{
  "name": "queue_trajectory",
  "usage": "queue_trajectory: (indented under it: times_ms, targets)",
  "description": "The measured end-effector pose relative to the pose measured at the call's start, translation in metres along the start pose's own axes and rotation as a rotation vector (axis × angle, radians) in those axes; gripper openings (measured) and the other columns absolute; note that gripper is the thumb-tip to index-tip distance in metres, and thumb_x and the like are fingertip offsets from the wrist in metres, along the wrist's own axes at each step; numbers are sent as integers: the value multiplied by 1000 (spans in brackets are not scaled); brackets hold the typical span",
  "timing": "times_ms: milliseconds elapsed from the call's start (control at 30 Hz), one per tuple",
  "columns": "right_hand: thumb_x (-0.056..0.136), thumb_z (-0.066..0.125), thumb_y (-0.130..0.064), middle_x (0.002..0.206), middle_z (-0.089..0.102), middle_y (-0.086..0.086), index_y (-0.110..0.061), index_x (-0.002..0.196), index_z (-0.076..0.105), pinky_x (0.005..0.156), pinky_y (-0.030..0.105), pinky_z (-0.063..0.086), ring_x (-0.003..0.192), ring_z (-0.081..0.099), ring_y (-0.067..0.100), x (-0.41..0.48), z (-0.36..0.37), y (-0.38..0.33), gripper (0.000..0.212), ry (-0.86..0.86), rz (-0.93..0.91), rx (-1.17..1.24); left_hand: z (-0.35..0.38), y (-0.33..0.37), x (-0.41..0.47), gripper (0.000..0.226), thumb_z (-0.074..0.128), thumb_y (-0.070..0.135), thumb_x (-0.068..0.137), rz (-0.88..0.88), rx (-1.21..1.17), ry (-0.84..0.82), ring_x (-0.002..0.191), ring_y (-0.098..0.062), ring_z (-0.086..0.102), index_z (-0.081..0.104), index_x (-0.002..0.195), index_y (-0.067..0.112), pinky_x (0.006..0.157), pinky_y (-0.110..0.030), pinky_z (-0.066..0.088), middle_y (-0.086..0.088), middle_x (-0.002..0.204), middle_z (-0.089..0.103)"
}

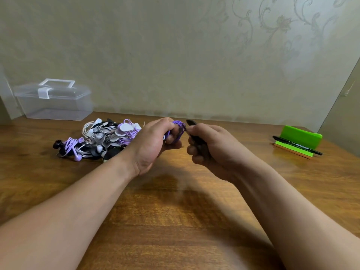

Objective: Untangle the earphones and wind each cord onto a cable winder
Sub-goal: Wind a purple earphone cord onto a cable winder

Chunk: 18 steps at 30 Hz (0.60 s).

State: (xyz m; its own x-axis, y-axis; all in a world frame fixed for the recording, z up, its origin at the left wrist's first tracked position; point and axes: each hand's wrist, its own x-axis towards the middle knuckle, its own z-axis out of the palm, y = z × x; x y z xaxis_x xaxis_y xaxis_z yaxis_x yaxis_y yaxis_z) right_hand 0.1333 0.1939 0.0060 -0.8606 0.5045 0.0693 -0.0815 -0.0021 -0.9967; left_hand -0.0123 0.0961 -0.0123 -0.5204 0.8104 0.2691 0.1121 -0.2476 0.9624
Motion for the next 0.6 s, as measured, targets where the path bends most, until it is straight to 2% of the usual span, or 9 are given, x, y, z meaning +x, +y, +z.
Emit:
queue_trajectory:
  times_ms: [100, 167, 233, 300, 433, 533, 600]
  targets:
    - [106, 54, -17, 77, 45, 5, -9, 91, 59, 43, 20, 32, 56, 46, 12, -1, 1, -2, 17, -18, 47, 85, 2, 2, 0, 24, 50, 25, 85, 43, 30, 25, 74, -26, 54, 56, 80, 3, 85, -43, 56, -4, 65, 43]
    - [105, 55, -17, 76, 43, 5, -7, 91, 58, 40, 19, 27, 54, 43, 11, -1, 0, -4, 18, -8, 50, 118, 1, 2, 1, 21, 49, 24, 85, 88, 91, 43, 72, -24, 54, 52, 73, 7, 83, -44, 56, -4, 64, 41]
    - [106, 54, -18, 75, 41, 5, -6, 93, 56, 39, 18, 24, 51, 41, 10, -1, 1, -5, 18, -11, 64, 154, 0, 3, 1, 21, 48, 23, 85, 134, 159, 57, 70, -23, 56, 47, 65, 15, 87, -52, 54, -4, 63, 40]
    - [106, 52, -19, 73, 41, 3, -6, 101, 54, 38, 16, 23, 50, 38, 8, -3, 3, -6, 14, -52, 110, 232, -2, 3, 1, 21, 47, 24, 85, 165, 218, 62, 70, -23, 57, 45, 66, 14, 88, -53, 54, -1, 61, 42]
    - [108, 46, -20, 64, 51, 0, -7, 103, 56, 37, 12, 19, 49, 36, 5, -5, 8, -5, 17, -142, 200, 334, -2, 2, 2, 33, 43, 31, 89, 199, 330, 36, 71, -22, 58, 46, 79, 1, 79, -42, 45, 4, 59, 49]
    - [108, 45, -21, 66, 56, 1, -6, 110, 57, 35, 11, 23, 49, 37, 4, -2, 11, -2, 19, -139, 217, 382, 0, 2, 0, 27, 41, 31, 92, 231, 360, 53, 66, -17, 60, 45, 74, 10, 74, -38, 45, 8, 59, 45]
    - [108, 44, -21, 76, 61, 4, -6, 116, 57, 35, 11, 24, 49, 38, 4, 0, 12, 1, 20, -141, 219, 407, 2, 1, 0, 30, 43, 29, 99, 258, 379, 74, 60, -10, 57, 44, 73, 15, 70, -37, 44, 11, 57, 48]
